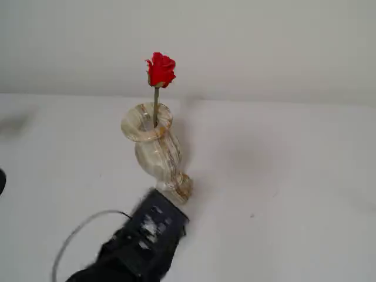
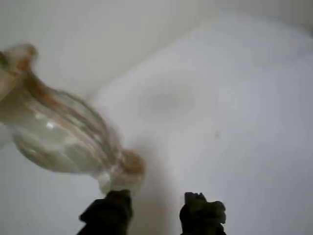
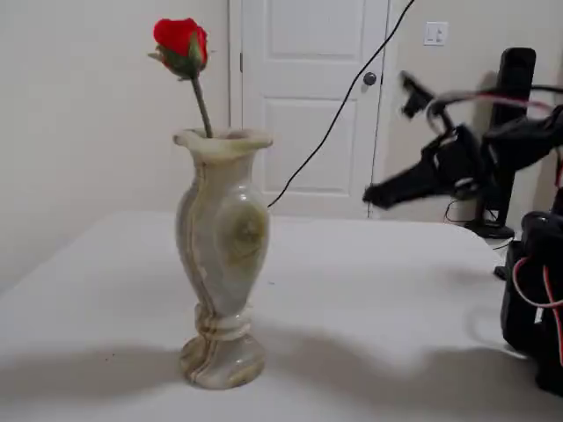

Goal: Pick up rose from vase and place it onto the table

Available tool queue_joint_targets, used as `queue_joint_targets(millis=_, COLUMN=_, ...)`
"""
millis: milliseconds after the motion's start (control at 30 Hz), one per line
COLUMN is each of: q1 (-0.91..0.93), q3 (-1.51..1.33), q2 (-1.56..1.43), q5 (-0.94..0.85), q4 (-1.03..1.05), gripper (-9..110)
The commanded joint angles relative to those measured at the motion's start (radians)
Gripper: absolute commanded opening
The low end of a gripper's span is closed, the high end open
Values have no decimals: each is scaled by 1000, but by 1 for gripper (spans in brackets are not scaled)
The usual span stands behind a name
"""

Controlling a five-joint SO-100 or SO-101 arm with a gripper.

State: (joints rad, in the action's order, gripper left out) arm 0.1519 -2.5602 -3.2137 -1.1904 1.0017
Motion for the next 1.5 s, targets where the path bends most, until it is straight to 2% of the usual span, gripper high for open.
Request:
queue_joint_targets(millis=0, q1=11, q3=301, q2=252, q5=-107, q4=-81, gripper=21)
queue_joint_targets(millis=200, q1=-29, q3=604, q2=574, q5=-126, q4=-110, gripper=27)
queue_joint_targets(millis=567, q1=-164, q3=933, q2=956, q5=-61, q4=-158, gripper=27)
queue_joint_targets(millis=833, q1=-221, q3=1057, q2=1164, q5=-43, q4=-244, gripper=27)
queue_joint_targets(millis=1167, q1=-247, q3=1273, q2=1397, q5=-25, q4=-245, gripper=26)
queue_joint_targets(millis=1333, q1=-227, q3=1299, q2=1454, q5=-46, q4=-279, gripper=20)
queue_joint_targets(millis=1467, q1=-221, q3=1299, q2=1462, q5=-63, q4=-281, gripper=4)
